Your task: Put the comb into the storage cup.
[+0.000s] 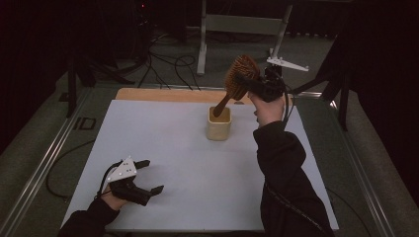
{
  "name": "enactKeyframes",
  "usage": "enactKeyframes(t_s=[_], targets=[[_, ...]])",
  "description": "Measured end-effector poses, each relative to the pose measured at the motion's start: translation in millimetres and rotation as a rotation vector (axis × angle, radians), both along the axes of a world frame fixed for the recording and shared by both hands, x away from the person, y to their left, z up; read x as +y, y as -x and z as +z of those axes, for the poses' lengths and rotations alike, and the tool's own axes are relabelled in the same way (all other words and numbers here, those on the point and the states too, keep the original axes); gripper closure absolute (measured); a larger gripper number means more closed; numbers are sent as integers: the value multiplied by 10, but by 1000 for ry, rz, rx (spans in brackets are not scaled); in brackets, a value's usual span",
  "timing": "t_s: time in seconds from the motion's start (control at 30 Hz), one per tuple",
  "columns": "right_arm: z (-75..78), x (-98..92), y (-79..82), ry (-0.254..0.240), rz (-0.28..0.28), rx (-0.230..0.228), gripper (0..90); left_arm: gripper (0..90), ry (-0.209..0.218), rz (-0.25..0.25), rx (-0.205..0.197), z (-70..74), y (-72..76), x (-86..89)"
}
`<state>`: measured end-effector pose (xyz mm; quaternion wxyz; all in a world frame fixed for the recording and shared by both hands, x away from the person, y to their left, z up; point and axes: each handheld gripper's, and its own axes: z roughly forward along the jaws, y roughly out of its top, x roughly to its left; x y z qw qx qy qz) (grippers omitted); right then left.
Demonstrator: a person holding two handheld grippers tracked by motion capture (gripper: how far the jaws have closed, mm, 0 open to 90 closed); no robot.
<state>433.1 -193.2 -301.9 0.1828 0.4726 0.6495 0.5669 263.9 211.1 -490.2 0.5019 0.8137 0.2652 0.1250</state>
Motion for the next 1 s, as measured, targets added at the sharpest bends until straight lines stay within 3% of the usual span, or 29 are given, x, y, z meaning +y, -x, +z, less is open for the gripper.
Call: enactKeyframes(t_s=[0.5, 1.0], targets=[[-296, 45, -139, 29, -11, 56, 528, 0, 6, -11, -1, 6, 13, -8], [-495, 73, -217, 19, -7, 94, 527, 0, 9, -13, -10, 14, 24, -7]])
